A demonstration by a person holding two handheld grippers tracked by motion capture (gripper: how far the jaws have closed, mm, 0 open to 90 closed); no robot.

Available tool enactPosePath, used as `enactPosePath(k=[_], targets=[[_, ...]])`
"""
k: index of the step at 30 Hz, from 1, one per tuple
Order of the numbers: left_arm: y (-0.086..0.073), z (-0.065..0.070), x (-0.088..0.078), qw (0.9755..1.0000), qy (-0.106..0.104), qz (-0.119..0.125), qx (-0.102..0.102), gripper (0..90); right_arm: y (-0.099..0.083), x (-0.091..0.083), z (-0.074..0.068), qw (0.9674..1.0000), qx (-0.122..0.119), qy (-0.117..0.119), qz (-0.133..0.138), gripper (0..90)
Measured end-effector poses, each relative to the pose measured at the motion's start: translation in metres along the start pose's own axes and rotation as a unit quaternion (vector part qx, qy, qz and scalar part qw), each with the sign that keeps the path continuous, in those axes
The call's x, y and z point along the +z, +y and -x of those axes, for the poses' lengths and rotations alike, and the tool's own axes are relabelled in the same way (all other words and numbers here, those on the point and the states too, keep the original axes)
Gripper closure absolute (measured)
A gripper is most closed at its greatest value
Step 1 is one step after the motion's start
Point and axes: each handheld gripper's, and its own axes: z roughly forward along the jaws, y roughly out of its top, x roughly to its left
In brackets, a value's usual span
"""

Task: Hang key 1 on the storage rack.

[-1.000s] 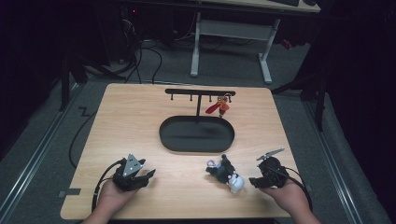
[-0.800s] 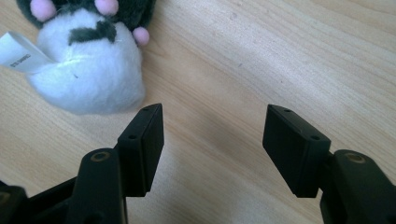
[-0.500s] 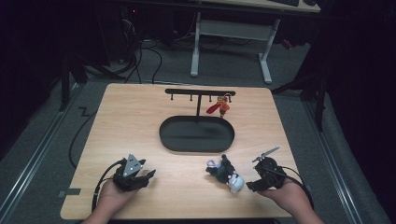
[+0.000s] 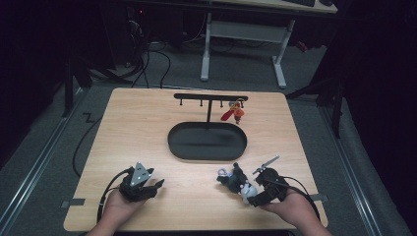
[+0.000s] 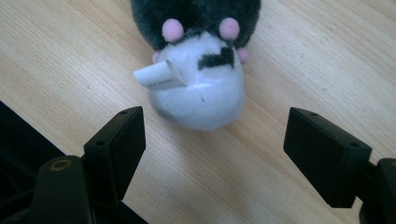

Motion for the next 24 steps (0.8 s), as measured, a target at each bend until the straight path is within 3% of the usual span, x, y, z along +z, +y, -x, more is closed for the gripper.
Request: enactPosePath(k=[8,9,14,16,19,24], targets=[[0.0,0.0,0.0,1.0,-0.001,-0.001,0.001,42.9,0.008,0.015,-0.007,0.9999,-0.011,0.004,-0.012,20.3],[0.0,0.0,0.0,1.0,-0.001,-0.001,0.001,42.9,0.009,0.019,-0.01,0.9998,-0.001,0.006,-0.02,20.4],[0.0,0.0,0.0,1.0,-0.002,-0.001,0.002,42.8,0.015,0.028,-0.01,0.9997,-0.016,0.004,-0.02,20.7],[0.0,0.0,0.0,1.0,-0.002,0.0,0.001,42.8,0.016,0.031,-0.01,0.9997,-0.011,0.002,-0.022,21.8],[0.0,0.0,0.0,1.0,-0.003,-0.002,0.002,42.7,0.018,0.034,-0.009,0.9997,-0.005,-0.012,-0.019,27.2],[0.0,0.0,0.0,1.0,-0.003,-0.002,0.003,42.7,0.019,0.037,-0.007,0.9998,0.0,-0.01,-0.017,35.4]])
